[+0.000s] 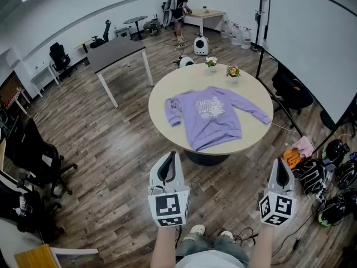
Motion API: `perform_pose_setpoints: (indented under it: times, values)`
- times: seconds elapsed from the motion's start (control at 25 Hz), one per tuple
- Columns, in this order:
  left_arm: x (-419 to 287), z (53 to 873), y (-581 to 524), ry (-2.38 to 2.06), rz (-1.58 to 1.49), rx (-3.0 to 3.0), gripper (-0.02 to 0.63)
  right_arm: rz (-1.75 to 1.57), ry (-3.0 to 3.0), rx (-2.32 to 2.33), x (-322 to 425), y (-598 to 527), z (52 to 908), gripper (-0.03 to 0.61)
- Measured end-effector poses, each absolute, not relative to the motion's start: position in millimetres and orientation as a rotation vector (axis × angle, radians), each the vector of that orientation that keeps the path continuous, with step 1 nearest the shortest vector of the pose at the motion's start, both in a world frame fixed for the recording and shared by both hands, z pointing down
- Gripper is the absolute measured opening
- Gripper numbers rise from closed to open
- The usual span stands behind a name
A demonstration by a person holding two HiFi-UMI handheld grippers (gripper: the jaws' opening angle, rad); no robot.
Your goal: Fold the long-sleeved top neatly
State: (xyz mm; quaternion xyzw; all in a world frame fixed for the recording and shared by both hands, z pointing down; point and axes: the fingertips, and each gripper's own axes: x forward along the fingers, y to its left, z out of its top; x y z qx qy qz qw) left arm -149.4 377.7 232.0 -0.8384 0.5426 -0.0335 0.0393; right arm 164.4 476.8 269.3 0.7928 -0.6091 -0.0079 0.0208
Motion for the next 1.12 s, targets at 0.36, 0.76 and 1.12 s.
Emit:
perform_pose_setpoints:
  times: [0.36, 0.76, 1.12]
  values:
    - [-150, 233, 368, 1.665, -0.106, -2.572, 0.11, -0.024, -1.875, 2.459, 166, 469, 270, 0.006]
    - [-160, 242, 345, 1.653, -0.102, -2.585, 0.12, -0.039, -1.828, 2.472, 160, 450, 277, 0.008]
    - [-169, 250, 317, 1.593, -0.1, -2.619, 0.381, 0.003, -1.79, 2.521, 146, 436, 287, 0.28]
